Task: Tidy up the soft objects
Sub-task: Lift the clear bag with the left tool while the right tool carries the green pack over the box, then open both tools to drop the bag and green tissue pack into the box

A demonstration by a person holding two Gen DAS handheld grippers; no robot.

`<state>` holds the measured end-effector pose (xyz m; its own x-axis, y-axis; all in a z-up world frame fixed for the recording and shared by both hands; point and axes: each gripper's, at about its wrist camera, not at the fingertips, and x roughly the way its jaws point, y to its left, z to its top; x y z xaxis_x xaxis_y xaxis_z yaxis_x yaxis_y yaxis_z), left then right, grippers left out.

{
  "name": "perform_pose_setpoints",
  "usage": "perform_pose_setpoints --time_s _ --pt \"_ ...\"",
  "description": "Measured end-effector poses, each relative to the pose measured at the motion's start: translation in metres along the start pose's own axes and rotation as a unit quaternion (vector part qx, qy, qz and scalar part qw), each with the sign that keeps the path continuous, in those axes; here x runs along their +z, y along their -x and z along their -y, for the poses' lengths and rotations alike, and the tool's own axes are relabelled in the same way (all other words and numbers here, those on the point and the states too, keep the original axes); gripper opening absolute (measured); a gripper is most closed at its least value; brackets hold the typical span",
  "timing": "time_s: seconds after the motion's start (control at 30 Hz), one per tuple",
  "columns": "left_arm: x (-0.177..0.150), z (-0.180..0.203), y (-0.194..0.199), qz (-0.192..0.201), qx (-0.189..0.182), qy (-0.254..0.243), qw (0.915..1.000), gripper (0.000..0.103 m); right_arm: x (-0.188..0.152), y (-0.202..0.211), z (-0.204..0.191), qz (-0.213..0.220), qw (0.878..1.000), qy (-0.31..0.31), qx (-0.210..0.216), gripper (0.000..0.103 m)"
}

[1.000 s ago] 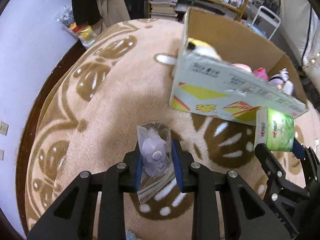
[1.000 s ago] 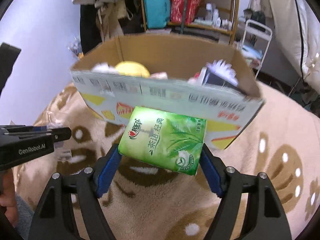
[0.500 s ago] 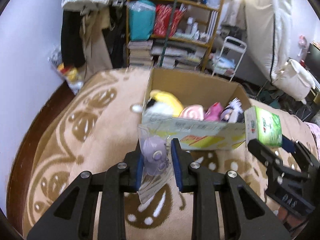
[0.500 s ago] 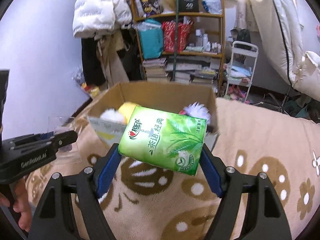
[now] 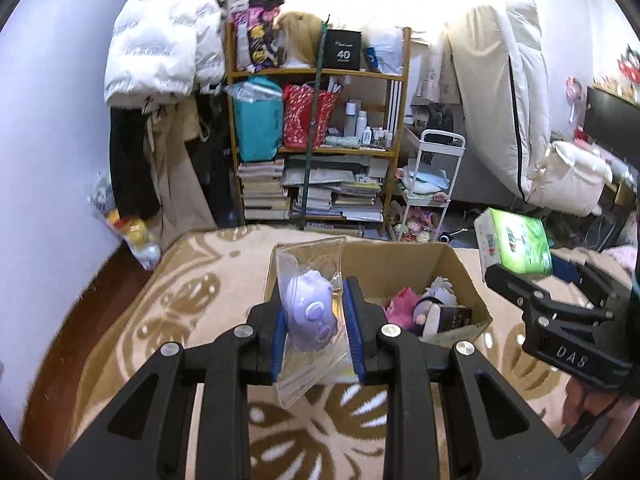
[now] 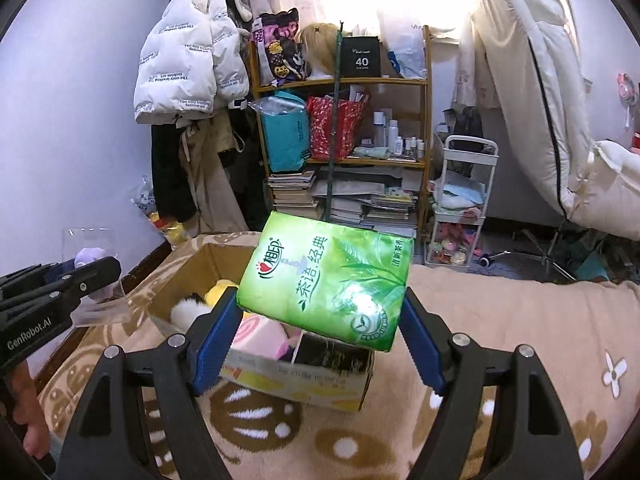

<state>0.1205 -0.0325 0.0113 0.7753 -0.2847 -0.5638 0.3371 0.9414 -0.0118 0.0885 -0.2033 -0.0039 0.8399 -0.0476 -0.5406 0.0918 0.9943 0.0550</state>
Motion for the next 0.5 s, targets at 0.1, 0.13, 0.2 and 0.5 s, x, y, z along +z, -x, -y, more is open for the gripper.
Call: perform_pose_setpoints --time_s 0.1,0.13,0.2,0.5 --pt "0.006 0.008 -0.006 0.008 0.006 -0.023 0.9997 0.026 0.005 -0.006 0.000 0.004 1.000 0.022 -0.006 0.082" --pt "0.008 0.010 -0.009 0.008 0.004 -0.027 0.9996 0.026 0.007 -0.009 0.001 0.004 1.000 0.026 -0.006 0.082" --pt "0.009 0.014 -0.017 0.006 -0.003 -0.031 0.9995 0.026 0.007 -0.015 0.003 -0.001 1.000 0.021 -0.002 0.082" --pt "-0.002 0.017 -0.061 -0.027 0.000 -0.027 0.9993 0.028 -0.008 -0.052 0.021 -0.049 0.998 -0.025 0.017 0.082"
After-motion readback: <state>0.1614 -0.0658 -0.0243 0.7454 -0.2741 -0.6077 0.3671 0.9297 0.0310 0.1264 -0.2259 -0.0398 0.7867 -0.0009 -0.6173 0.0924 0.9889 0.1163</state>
